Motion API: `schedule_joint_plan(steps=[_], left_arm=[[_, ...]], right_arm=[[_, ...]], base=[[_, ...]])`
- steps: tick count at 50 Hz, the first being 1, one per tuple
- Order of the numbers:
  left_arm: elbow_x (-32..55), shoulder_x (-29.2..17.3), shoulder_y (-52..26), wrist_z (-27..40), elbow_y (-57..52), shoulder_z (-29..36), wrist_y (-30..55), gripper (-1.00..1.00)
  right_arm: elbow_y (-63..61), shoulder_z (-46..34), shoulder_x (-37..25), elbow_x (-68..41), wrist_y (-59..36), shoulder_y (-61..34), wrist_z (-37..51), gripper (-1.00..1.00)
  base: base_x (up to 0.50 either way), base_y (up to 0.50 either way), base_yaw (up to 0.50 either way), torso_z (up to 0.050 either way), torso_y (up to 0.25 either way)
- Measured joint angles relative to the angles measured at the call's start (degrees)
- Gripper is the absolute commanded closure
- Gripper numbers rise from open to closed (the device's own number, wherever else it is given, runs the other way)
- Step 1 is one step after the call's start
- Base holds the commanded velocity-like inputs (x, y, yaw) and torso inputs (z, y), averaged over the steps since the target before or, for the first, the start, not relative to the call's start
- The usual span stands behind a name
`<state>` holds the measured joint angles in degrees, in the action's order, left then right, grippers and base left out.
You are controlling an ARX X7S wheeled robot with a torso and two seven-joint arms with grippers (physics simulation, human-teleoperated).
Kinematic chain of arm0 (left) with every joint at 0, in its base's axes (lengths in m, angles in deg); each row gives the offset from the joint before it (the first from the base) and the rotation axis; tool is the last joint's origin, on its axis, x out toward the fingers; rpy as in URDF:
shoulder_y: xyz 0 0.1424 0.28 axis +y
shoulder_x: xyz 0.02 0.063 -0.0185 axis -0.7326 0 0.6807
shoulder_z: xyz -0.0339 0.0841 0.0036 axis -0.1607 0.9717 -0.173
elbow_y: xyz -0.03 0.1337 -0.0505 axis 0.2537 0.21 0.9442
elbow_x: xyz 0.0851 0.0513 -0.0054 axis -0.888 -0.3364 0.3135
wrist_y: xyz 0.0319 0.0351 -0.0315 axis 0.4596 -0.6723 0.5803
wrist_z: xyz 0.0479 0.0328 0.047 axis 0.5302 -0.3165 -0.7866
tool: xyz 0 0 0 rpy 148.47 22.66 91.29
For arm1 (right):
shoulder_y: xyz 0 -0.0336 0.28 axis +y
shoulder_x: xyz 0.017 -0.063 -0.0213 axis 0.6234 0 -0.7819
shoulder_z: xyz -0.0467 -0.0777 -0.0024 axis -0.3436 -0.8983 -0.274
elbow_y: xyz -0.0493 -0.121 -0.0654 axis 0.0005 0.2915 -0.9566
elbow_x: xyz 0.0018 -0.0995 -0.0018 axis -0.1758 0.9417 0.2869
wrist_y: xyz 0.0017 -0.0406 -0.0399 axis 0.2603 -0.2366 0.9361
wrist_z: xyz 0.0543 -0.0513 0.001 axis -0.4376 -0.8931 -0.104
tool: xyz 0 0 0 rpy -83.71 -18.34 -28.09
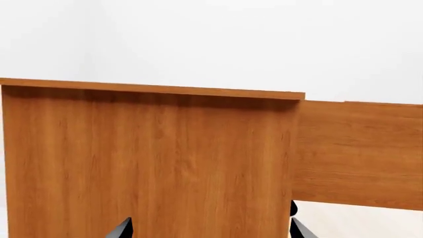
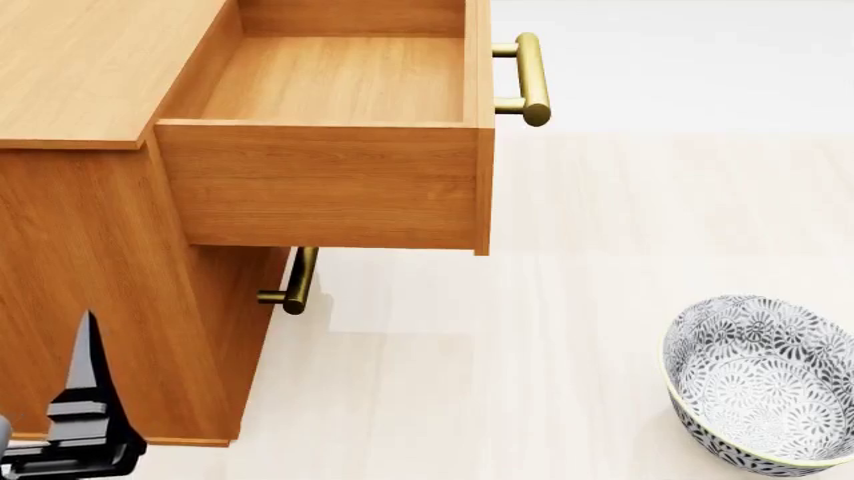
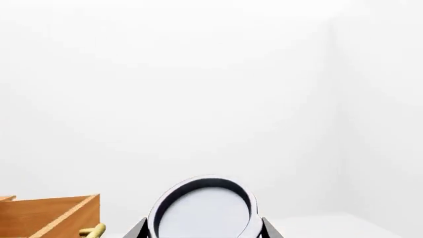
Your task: Put the ketchup in the top drawer of the cabinet.
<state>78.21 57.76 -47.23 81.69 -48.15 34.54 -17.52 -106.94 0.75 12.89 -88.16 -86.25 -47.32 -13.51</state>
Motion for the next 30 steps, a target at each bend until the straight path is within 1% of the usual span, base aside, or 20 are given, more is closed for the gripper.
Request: schedule_joint_plan(steps=[8,16,21,24,27,30], left_arm=[[0.18,-0.06,-0.37,0.16,-0.02,0.20,0.18,-1.00],[0.24,-0.10,-0.47,0.19,0.17,0.44,-0.09,-1.00],[0.29,-0.15,-0.44,0.24,0.26,0.50,-0.28,-1.00],[0.30,-0.17,-0.44,0.29,0.33,0.56,-0.37,-1.00],[0.29,-0.17,-0.47,0.31,0.43,0.66,-0.47,-1.00],[0.30,-0.17,-0.51,0.34,0.52,0.78,-0.54,-1.00]], right_arm=[[0.83,-4.75,-6.92,-4.84,1.13,-6.23,5.17,1.00],[2.64,-12.72,-13.92,-8.45,4.83,-14.04,8.92,1.00],[3.94,-19.37,-18.37,-10.31,8.28,-19.87,10.59,1.00],[4.77,-24.65,-20.79,-11.19,10.50,-24.48,11.34,1.00],[5.66,-30.97,-22.12,-11.93,11.46,-30.99,11.90,1.00],[6.62,-37.18,-22.18,-12.45,10.95,-38.32,12.27,1.00]], base=[[0.00,0.00,0.00,0.000,0.000],[0.00,0.00,0.00,0.000,0.000],[0.00,0.00,0.00,0.000,0.000],[0.00,0.00,0.00,0.000,0.003],[0.00,0.00,0.00,0.000,0.000],[0.00,0.00,0.00,0.000,0.000]])
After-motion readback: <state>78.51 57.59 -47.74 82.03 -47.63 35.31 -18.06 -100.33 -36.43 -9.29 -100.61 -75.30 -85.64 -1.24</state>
